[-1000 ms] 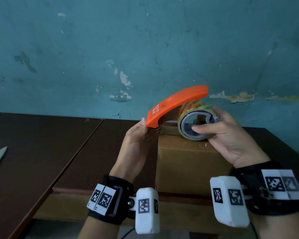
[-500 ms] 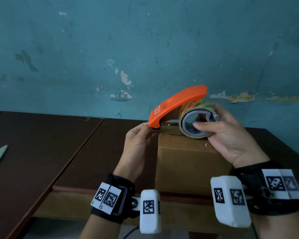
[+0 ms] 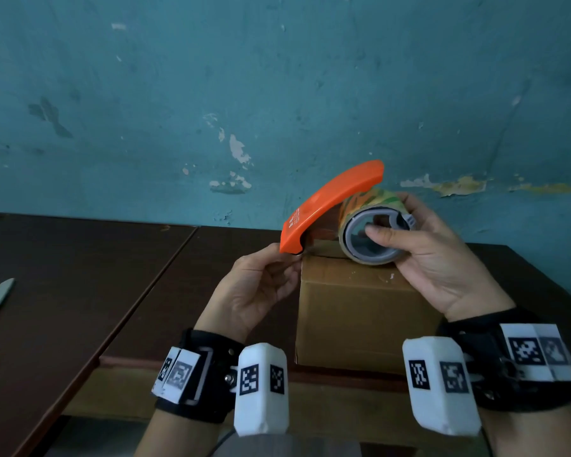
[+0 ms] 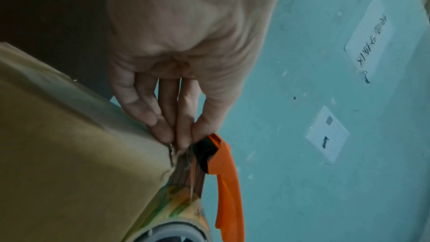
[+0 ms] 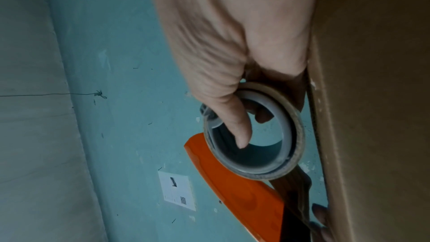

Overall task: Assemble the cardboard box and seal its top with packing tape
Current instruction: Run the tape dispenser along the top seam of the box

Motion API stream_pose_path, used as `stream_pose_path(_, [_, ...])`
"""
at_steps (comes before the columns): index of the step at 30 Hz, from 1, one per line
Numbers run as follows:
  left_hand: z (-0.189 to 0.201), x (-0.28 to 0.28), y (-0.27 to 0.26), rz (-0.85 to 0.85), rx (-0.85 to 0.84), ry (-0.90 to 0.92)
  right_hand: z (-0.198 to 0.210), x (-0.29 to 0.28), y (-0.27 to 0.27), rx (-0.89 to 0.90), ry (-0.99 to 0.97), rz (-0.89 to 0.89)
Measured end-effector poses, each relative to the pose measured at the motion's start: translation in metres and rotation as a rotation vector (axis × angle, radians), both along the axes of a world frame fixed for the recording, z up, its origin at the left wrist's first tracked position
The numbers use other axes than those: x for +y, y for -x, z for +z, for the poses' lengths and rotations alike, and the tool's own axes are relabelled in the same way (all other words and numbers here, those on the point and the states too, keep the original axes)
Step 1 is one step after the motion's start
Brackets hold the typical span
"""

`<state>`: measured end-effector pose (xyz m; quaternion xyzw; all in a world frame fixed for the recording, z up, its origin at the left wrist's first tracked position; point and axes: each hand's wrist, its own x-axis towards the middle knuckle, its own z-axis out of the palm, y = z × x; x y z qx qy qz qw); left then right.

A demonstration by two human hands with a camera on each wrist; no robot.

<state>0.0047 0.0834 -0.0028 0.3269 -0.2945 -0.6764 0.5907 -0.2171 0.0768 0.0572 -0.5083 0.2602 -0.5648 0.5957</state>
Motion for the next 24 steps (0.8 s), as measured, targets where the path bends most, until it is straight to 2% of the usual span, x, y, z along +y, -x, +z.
stream_pose_path(4, [0.005,0.005,-0.001,0.024,0.031,-0.079,0.001,0.001,-0.002,0.051,0.029,0.014])
stream_pose_path(8, [0.006,0.007,-0.007,0.09,-0.05,-0.089,0.001,0.0,-0.003,0.103,0.035,-0.005])
stream_pose_path(13, [0.006,0.009,-0.019,0.089,-0.126,-0.086,0.001,0.0,-0.004,0.137,0.022,-0.006])
stream_pose_path(24, [-0.004,0.016,-0.04,0.058,-0.081,-0.154,-0.001,0.0,-0.004,0.163,0.027,-0.03])
